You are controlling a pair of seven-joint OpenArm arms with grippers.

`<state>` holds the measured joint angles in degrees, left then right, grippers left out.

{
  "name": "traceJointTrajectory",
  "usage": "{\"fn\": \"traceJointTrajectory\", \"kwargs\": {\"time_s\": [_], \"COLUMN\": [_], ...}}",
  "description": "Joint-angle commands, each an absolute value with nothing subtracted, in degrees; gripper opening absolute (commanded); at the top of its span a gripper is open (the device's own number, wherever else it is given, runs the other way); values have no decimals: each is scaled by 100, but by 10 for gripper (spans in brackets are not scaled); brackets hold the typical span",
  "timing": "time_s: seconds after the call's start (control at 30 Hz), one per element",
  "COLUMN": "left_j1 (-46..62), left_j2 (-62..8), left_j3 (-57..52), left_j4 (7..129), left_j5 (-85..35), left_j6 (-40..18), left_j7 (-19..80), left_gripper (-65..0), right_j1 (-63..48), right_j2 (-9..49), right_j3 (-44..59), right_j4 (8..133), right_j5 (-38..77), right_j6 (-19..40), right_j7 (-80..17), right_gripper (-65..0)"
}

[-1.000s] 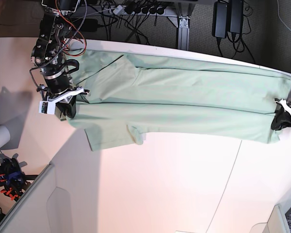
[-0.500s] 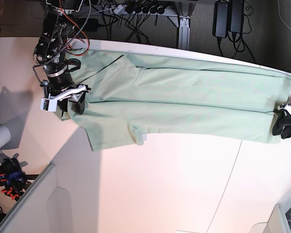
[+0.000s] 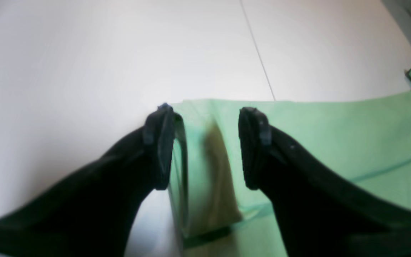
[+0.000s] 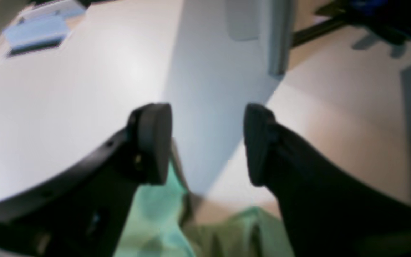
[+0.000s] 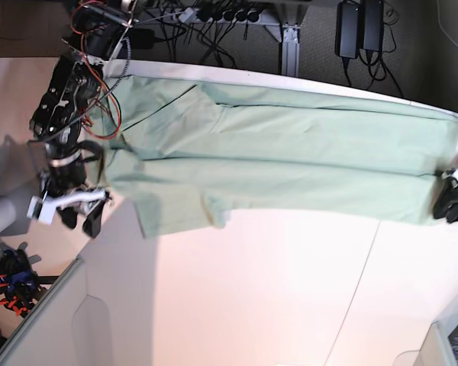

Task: Fold the T-shirt properly
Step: 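Release the right gripper and move it back to the folded corner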

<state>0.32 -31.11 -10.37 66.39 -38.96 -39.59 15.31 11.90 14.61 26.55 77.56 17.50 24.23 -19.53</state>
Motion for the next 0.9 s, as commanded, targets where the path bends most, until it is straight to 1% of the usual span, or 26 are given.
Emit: {"fn": "traceJointTrajectory", "kwargs": {"time_s": [0.0,0.13,0.23,0.33,0.47,0.67,0.83,0.87], "left_j1": [-49,-47,-47,-49,-67,-207,-207,-207], "left_j2": [-3238,-3240,-3242,-3242,-3242,-3242,-3240,-3240], "left_j3": [-1063,-1061,-1061,-1061,-1061,-1061,-1061,-1061], "left_j4": [6783,6877,6884,6886,6886,6884,6849,6849], "left_j5": [-4003,-4007,-4005,-4007,-4007,-3953,-3594,-3551], "left_j6": [-4000,-4000,-4000,-4000,-4000,-4000,-4000,-4000], "left_j7": [1426,1643,1697,1697,1697,1697,1697,1697], "left_gripper": [-328,-328,-328,-328,-328,-328,-328,-328], "right_j1": [1463,2095,2469,2727,2742,2740,2676,2674], "right_j2": [1535,1538,1538,1535,1507,1422,1260,1247], "right_j3": [2515,2078,2043,2032,1859,1282,1188,1188], "right_j4": [7603,6434,5577,4976,4768,4788,4788,4788], "right_j5": [1623,1061,878,725,729,725,681,683], "right_j6": [2421,2331,2314,2316,2322,2320,2316,2316], "right_j7": [-1846,-1776,-1649,-1649,-1651,-1653,-1649,-1649], "right_gripper": [-325,-325,-325,-325,-325,-325,-326,-338]}}
